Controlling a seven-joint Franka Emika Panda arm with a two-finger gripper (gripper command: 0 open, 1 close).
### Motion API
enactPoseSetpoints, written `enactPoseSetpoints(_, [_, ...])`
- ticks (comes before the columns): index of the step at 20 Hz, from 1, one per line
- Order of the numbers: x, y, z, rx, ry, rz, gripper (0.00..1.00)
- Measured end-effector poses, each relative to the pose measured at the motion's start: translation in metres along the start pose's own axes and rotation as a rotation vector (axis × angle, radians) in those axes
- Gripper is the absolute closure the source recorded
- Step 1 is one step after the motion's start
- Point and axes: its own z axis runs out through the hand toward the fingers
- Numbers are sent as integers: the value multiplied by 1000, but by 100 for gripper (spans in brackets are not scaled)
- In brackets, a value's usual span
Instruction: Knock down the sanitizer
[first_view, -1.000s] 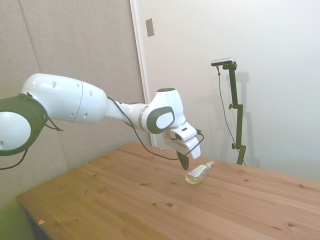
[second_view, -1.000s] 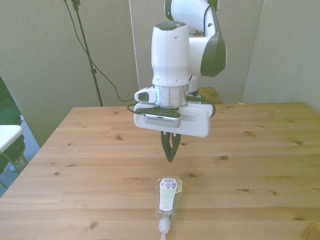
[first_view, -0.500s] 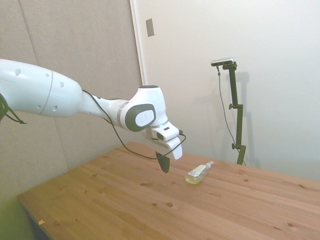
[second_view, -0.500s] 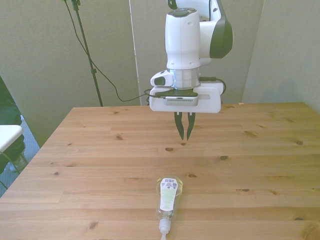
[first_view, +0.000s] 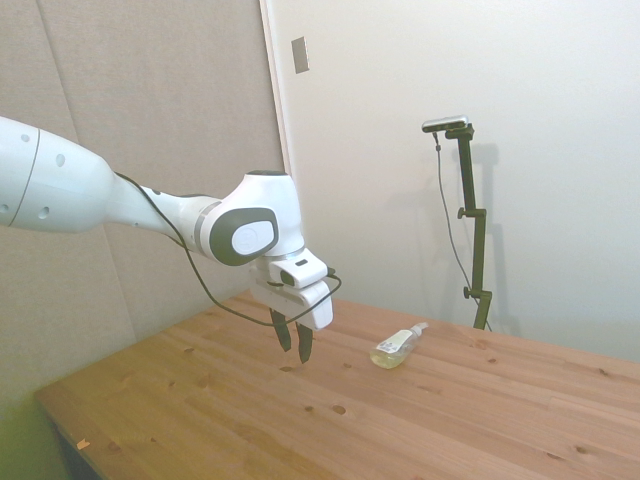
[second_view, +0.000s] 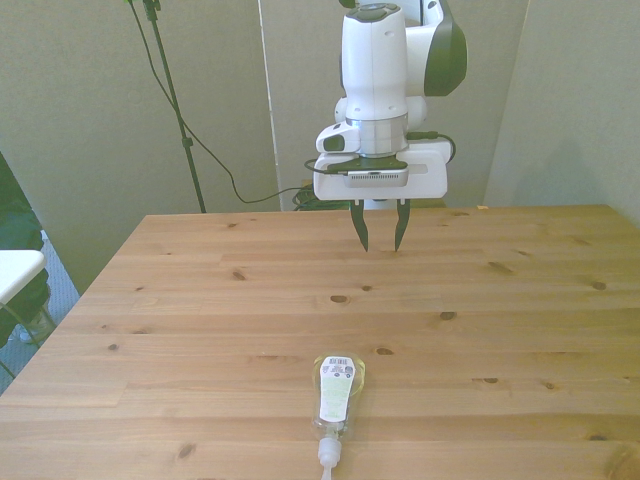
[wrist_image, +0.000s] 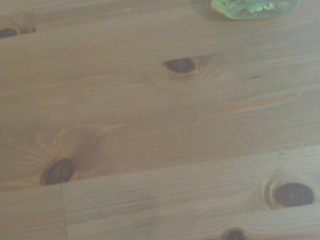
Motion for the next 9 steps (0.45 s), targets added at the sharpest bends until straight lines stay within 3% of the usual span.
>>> enactPoseSetpoints(9, [-24, 8, 5, -13, -19, -27, 0])
